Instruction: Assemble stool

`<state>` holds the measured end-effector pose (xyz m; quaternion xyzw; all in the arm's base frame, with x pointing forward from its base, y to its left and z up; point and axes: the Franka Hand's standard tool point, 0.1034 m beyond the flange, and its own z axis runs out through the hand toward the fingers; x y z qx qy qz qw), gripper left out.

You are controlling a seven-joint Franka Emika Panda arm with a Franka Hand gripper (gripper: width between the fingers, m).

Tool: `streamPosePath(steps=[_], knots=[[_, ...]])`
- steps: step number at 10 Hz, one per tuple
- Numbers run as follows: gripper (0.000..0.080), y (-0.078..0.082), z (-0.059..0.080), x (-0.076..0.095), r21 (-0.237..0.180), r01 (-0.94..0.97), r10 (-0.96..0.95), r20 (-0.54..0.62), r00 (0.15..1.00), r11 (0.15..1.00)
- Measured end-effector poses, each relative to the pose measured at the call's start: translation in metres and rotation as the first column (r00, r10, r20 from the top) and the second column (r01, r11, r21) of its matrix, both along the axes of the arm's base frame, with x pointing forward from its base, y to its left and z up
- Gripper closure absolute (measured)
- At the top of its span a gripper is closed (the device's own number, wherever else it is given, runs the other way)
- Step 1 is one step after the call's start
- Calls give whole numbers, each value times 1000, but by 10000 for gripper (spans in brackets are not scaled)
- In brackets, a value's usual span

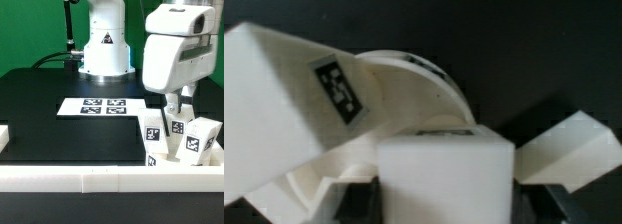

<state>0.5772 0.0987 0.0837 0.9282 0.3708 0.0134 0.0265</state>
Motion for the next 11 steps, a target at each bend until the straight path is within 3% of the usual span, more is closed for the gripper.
streamPosePath(steps=[2, 6, 8, 11], knots=[[468, 5, 0, 1, 20, 239, -239, 8, 971, 971], [468, 8, 0, 0, 47, 578, -579, 5, 815, 814], [468, 15, 0, -2, 90, 857, -858, -43, 512, 508], [468, 27, 2, 2, 113, 993, -990, -132, 48, 33]])
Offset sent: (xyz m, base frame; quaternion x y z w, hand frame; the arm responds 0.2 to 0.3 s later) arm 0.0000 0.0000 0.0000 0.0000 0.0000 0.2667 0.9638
